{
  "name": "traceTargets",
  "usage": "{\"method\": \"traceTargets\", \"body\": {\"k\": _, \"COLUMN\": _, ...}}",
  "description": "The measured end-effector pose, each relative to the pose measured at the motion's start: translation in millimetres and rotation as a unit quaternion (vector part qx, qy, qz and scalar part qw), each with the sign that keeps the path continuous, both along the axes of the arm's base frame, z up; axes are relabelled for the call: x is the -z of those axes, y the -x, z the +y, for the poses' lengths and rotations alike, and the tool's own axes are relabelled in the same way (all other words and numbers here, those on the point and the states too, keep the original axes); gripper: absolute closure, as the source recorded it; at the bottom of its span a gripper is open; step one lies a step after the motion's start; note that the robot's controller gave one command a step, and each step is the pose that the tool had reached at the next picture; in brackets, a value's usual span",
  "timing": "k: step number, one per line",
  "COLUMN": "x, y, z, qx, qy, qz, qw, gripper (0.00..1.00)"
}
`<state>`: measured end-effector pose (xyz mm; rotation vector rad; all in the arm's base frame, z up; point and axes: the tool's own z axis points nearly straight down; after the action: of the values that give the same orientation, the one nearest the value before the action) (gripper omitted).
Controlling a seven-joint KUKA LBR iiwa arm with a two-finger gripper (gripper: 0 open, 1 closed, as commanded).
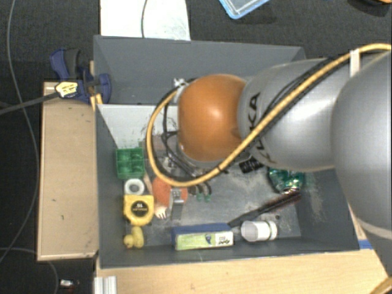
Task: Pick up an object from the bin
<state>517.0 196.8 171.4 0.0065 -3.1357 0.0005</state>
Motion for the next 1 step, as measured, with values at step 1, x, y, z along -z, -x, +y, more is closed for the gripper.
{"method": "traceTargets", "body": {"k": 1, "x": -4.4, "y": -2.1, "z": -1.1, "qx": 0.003, "qy": -0.001, "qz": -0.0039, "qw": 1.0, "gripper": 0.0}}
